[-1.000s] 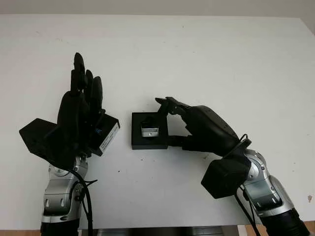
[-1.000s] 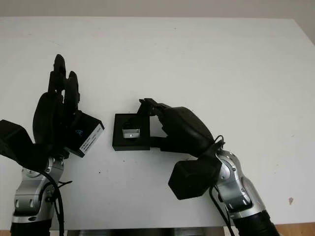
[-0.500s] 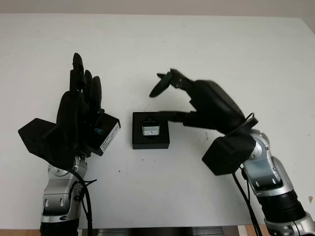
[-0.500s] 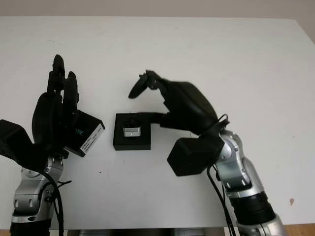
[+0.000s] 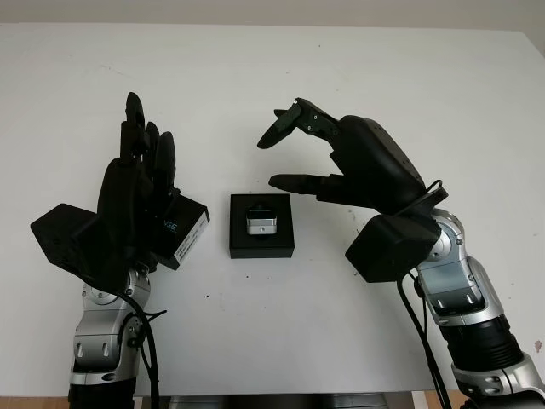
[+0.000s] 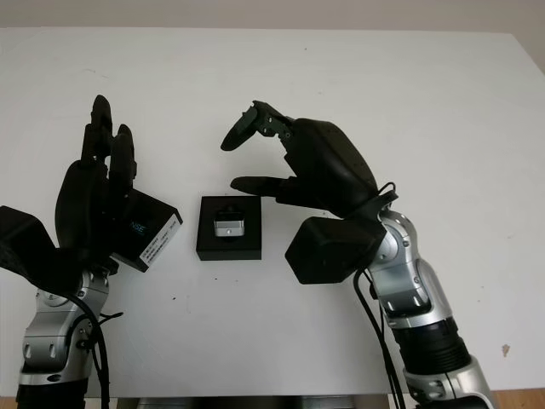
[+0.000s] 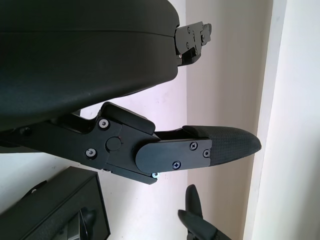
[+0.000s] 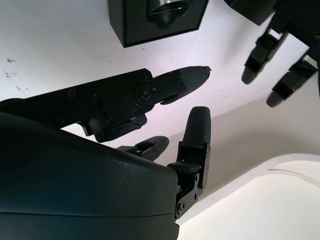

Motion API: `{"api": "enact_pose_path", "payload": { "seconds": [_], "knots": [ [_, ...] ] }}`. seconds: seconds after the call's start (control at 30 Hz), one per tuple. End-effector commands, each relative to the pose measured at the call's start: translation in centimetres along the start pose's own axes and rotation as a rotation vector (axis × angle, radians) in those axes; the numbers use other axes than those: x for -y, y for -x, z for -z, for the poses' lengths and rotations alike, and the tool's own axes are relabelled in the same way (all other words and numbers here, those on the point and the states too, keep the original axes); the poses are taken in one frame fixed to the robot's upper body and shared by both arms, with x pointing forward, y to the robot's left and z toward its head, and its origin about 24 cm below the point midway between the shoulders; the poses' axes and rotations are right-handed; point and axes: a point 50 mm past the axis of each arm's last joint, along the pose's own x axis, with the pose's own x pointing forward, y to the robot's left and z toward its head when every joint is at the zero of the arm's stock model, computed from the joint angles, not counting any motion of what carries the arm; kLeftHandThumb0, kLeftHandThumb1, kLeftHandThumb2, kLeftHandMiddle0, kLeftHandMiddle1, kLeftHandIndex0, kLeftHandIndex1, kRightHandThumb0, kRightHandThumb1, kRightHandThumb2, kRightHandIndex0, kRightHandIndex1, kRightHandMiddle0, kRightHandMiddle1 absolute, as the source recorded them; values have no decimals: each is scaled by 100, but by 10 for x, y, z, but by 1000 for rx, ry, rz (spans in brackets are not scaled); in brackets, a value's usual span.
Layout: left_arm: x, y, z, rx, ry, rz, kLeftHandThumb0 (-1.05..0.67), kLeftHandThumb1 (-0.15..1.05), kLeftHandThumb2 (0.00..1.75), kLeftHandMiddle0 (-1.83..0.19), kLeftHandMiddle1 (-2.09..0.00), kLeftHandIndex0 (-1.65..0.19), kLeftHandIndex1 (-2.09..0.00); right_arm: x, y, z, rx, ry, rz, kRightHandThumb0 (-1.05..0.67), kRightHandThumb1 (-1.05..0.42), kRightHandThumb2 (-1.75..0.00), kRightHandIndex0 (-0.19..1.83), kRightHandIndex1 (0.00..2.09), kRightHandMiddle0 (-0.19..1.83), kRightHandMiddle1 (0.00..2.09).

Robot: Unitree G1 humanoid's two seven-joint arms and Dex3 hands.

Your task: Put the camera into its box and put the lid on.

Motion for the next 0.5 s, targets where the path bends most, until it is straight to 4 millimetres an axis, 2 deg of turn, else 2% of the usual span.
{"api": "enact_pose_path", "payload": {
  "seconds": [0.0,0.13,0.47],
  "knots": [
    [0,-2,-4,23,-1,5,-82,105,49,19,0,19,0,1,-1,-4,5,34,-21,-56,-98,-5,46,15,32,124],
    [0,-2,-5,27,-10,11,-82,105,50,19,0,19,0,-4,1,-5,-32,51,-103,-61,-100,-6,37,11,30,117],
    [0,-2,-5,27,-3,9,-82,105,48,19,0,19,0,-15,4,-6,-63,105,-212,-70,-100,-6,32,7,31,109]
  ]
}}
